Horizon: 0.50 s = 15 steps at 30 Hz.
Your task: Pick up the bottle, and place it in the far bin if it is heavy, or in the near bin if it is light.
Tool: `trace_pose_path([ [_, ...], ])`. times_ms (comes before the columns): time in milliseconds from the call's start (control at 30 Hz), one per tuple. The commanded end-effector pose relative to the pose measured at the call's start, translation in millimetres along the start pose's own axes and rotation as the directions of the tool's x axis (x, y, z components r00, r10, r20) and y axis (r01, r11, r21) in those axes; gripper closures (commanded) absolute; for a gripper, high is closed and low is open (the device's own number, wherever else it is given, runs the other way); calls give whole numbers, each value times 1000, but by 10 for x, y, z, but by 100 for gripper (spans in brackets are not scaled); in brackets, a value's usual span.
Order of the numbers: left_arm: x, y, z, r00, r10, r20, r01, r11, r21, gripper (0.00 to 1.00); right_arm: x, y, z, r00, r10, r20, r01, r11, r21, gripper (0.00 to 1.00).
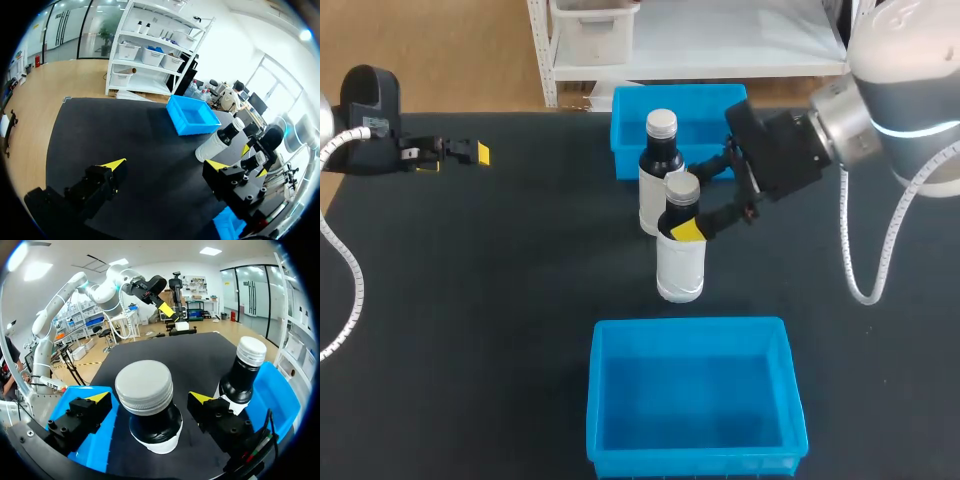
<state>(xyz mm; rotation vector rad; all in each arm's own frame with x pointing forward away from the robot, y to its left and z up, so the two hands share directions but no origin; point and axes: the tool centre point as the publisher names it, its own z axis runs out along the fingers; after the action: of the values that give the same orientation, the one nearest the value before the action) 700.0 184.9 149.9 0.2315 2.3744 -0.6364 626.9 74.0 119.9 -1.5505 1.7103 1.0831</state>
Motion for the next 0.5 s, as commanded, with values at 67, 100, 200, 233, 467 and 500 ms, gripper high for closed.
trace_pose_path([
  [67,0,0,0,1000,0,0,0,1000,0,0,-9,-17,38,1000,-1,5,1,1000,-2,0],
  [100,0,0,0,1000,0,0,0,1000,0,0,-10,-17,40,1000,-2,5,2,1000,-2,0],
  [200,0,0,0,1000,0,0,0,1000,0,0,-14,-22,43,1000,-2,7,2,1000,-1,4],
  [233,0,0,0,1000,0,0,0,1000,0,0,-14,-23,44,1000,-2,8,2,1000,-1,6],
  [467,0,0,0,1000,0,0,0,1000,0,0,-8,-34,51,1000,-3,5,3,1000,3,19],
  [500,0,0,0,1000,0,0,0,1000,0,0,-7,-36,52,1000,-3,5,3,1000,3,25],
])
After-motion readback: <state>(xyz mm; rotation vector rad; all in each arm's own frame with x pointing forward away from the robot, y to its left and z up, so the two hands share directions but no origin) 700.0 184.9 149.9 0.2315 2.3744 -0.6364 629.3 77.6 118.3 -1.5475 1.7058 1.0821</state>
